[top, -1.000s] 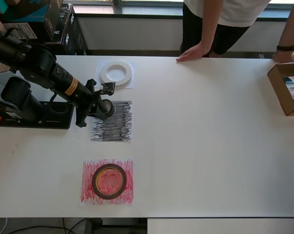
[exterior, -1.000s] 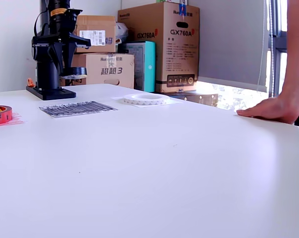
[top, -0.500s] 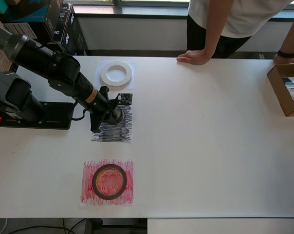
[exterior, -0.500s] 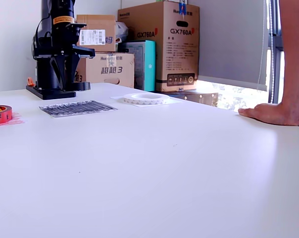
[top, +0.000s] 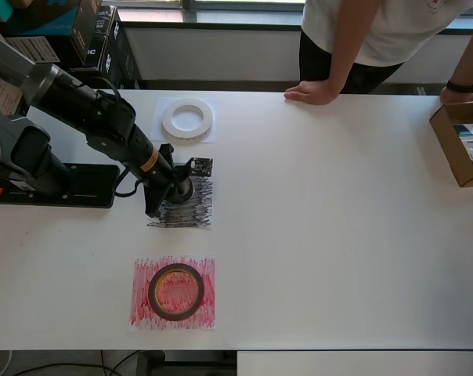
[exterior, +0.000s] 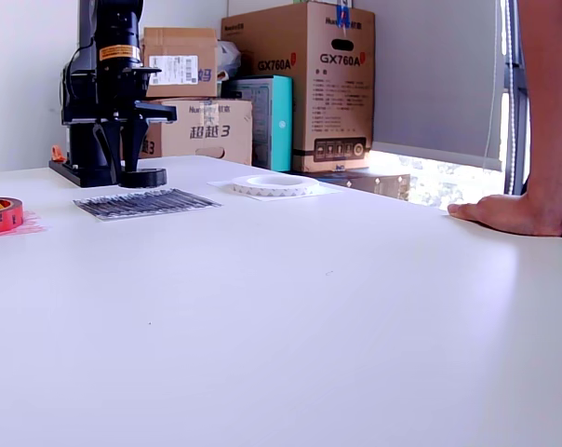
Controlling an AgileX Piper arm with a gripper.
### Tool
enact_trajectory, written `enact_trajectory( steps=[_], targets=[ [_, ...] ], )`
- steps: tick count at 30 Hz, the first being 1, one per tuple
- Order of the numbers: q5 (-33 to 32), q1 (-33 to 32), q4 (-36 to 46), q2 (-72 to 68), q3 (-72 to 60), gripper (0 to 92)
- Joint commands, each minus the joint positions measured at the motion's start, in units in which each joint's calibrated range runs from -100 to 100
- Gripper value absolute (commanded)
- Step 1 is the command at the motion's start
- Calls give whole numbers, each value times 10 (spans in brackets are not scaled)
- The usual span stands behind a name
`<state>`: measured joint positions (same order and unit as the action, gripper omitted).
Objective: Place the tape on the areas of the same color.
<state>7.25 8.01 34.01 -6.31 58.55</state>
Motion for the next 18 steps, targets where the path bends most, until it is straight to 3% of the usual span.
enact_trajectory(
  steps=[1, 18],
  targets=[
    [3, 3, -6, -9, -3, 0],
    [3, 0, -8, -30, -8, 0]
  ],
)
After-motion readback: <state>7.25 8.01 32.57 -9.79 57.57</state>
